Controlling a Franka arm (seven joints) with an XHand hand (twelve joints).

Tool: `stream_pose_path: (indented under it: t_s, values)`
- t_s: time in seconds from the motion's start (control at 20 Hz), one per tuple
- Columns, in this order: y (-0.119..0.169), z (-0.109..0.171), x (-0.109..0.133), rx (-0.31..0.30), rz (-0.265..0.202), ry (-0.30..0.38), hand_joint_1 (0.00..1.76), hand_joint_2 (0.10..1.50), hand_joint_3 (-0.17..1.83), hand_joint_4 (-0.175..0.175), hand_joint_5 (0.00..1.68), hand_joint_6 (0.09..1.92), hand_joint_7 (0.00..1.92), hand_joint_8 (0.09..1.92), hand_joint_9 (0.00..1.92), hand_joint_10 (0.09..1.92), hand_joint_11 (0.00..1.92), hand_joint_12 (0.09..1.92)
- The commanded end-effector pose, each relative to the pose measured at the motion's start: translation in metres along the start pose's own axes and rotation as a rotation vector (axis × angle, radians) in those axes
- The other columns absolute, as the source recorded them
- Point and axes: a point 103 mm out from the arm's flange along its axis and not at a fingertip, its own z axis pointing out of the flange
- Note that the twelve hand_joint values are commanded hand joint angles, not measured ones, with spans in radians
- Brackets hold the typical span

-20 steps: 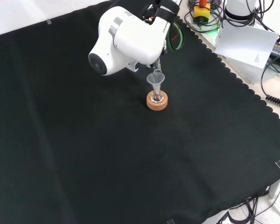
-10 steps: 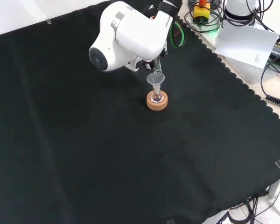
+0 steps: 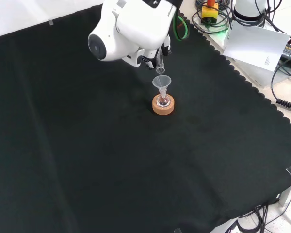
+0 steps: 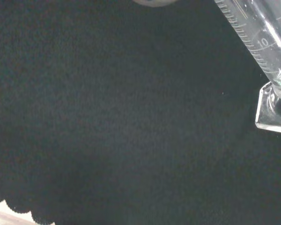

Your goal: Pour the water from the graduated cylinder into the round-bottom flask.

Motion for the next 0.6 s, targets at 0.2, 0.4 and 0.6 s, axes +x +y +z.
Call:
stream_pose_path:
  t_s: [0.2,0.4,0.6]
  values:
    - [-0.0076,0.0089,-0.022,-0.187,-0.101,0.077,1.27,1.1,0.0,-0.175,1.0,0.96,1.04,0.95,1.5,0.09,1.24,0.76]
    - [-0.0091,0.0095,-0.0261,-0.248,-0.144,0.101,1.27,1.1,0.0,-0.175,1.0,0.97,1.04,0.95,1.5,0.09,1.24,0.76]
    - [-0.0091,0.0099,-0.0265,-0.276,-0.17,0.104,1.27,1.1,0.0,-0.175,0.99,0.97,1.04,0.95,1.5,0.09,1.24,0.76]
